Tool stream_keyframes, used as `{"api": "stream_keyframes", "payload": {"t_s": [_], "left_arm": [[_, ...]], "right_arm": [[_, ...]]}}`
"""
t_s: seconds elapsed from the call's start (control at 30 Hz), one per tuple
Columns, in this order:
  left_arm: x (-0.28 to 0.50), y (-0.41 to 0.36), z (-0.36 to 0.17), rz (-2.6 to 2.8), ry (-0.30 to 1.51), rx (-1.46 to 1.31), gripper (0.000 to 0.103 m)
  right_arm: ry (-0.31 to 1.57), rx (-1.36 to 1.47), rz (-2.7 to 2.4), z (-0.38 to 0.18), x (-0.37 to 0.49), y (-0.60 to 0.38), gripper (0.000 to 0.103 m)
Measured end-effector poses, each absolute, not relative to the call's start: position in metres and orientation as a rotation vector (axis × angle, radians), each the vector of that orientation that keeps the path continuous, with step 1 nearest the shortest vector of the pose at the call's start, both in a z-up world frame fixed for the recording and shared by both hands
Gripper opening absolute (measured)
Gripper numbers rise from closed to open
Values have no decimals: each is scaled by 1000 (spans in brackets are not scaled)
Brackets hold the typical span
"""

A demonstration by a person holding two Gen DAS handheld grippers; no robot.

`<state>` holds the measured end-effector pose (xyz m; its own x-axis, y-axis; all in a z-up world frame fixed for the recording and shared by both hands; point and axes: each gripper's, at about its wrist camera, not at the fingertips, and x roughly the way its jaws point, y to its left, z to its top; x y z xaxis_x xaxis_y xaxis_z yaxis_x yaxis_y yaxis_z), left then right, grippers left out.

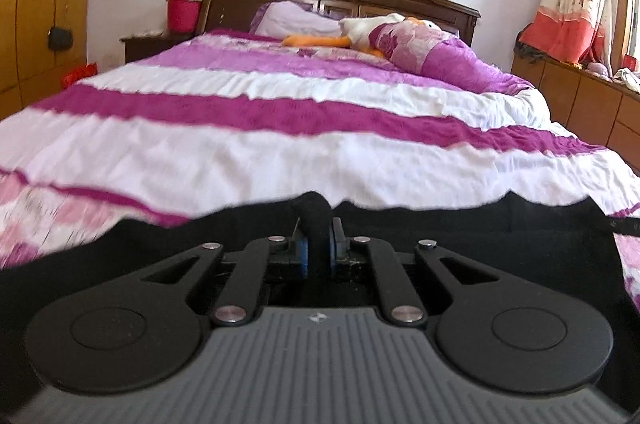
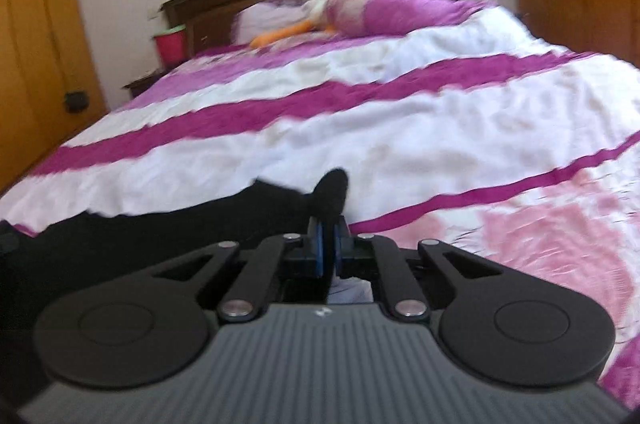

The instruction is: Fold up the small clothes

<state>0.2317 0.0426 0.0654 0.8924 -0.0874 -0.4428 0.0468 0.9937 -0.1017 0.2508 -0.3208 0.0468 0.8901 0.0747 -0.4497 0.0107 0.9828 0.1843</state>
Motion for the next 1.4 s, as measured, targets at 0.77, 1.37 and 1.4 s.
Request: {"api": "stream_keyframes", "payload": {"t_s": [0.77, 1.37, 1.4], "left_arm": [[225, 64, 46, 33, 612, -47, 51], [200, 71, 38, 100, 637, -44, 64], [197, 73, 40, 101, 639, -43, 64]], "right_arm": [[558, 142, 159, 61, 209, -306, 7], [570, 5, 113, 23, 195, -281, 4], [571, 27, 115, 26, 194, -283, 5]]}}
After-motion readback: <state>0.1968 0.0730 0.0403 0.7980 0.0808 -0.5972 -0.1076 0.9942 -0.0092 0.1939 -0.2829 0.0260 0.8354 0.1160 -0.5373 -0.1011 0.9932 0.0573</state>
